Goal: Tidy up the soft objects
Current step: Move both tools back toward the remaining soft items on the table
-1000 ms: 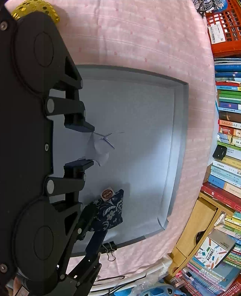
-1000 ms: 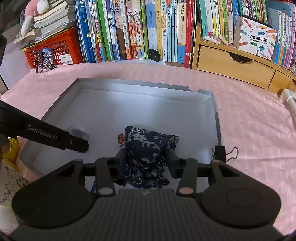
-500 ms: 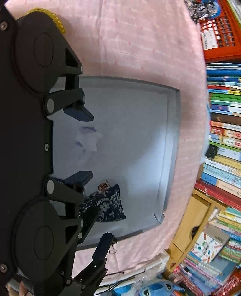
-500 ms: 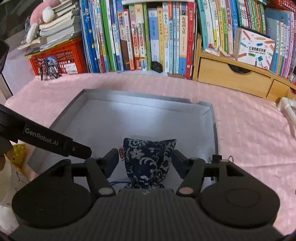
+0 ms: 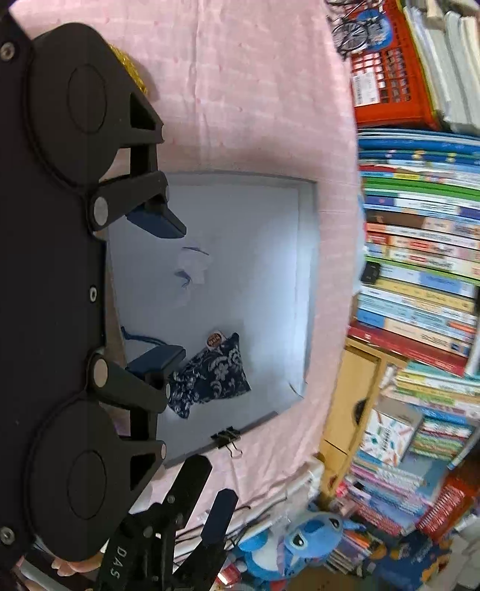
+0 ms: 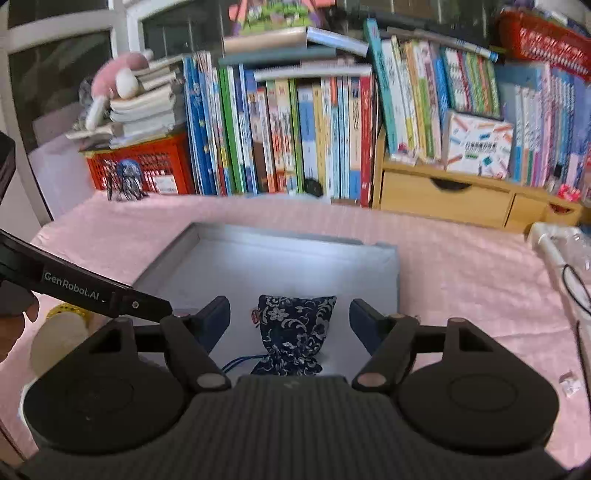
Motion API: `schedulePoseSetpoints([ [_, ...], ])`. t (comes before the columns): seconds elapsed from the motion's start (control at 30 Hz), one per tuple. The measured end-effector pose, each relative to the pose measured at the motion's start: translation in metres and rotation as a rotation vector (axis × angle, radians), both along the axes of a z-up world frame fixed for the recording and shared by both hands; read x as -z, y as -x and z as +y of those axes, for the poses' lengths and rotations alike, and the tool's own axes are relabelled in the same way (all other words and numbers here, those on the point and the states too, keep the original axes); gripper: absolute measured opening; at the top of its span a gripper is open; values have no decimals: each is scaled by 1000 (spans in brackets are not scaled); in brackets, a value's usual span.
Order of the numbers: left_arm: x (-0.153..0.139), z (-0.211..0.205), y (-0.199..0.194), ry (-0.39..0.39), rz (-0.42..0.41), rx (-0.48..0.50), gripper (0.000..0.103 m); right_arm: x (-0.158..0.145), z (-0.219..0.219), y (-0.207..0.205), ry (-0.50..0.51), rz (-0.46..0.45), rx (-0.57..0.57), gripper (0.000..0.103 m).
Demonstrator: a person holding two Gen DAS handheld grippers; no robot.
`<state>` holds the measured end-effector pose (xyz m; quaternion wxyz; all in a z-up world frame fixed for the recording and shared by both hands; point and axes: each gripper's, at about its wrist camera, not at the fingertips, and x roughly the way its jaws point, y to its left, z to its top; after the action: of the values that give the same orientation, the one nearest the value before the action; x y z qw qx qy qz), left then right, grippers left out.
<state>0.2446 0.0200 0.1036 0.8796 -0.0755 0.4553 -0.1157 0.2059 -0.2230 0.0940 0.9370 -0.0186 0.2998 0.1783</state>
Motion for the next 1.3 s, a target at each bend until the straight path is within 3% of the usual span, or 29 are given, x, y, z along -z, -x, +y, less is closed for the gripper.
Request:
schedulePoseSetpoints([
  [0.33, -17, 6, 71, -4, -168, 29, 72, -9, -20, 64, -8, -157, 22, 85],
  [0.77, -4, 38, 165, 54, -353, 13, 82, 4, -42, 134, -13, -276, 81, 92],
  [1.17, 27, 49, 223, -54, -492, -41, 90, 34, -56, 174, -36, -359, 167, 103],
  [1.3, 41, 50, 233, -69, -485, -62, 91, 49, -61, 183, -47, -377, 203, 103],
])
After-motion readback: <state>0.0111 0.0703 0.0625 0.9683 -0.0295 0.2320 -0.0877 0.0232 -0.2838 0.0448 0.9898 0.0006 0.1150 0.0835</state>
